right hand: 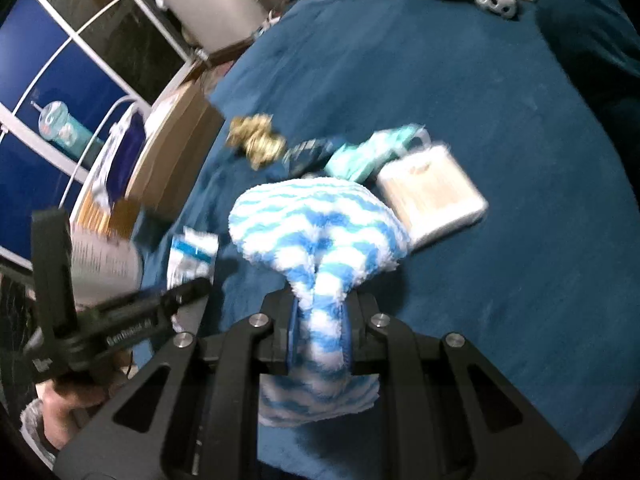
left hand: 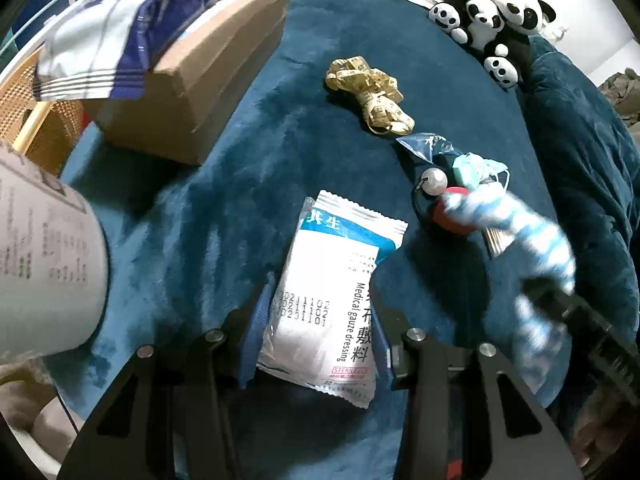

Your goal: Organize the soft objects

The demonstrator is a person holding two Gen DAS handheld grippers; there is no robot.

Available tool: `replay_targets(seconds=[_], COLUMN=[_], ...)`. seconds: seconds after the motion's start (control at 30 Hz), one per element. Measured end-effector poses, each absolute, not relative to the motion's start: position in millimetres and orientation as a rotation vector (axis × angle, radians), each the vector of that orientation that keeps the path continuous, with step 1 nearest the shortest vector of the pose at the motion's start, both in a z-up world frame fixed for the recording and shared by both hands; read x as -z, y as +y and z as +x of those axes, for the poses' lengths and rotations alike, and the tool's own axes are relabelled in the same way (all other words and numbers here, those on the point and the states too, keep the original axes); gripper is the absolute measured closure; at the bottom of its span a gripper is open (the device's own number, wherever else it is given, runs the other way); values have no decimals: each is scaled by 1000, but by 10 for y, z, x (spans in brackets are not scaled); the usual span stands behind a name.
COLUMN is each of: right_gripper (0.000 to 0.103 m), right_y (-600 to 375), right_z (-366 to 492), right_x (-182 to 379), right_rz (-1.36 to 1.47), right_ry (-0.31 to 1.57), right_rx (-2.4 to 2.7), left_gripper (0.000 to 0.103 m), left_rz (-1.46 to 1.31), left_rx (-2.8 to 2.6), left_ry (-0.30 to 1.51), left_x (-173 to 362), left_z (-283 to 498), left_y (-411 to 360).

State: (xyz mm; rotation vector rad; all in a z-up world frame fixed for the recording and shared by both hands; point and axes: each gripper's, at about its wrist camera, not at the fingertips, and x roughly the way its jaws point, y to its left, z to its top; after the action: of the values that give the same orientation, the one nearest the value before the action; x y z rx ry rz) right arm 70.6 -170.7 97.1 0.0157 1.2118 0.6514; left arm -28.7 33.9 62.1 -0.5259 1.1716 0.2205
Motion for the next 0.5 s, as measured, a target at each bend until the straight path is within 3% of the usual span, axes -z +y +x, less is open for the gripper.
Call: replay_targets(seconds=[0.5], right_gripper=[86], right_y=[-1676], right_z=[390], right_x=[-895], right_rz=[-11], right_ry=[1257], right_rx=[-636], left_gripper=[56], left_rz=[-506], left_rx=[-224], left_ry=[1135], left_x=[-787], left_z=[-559], left_y=[293])
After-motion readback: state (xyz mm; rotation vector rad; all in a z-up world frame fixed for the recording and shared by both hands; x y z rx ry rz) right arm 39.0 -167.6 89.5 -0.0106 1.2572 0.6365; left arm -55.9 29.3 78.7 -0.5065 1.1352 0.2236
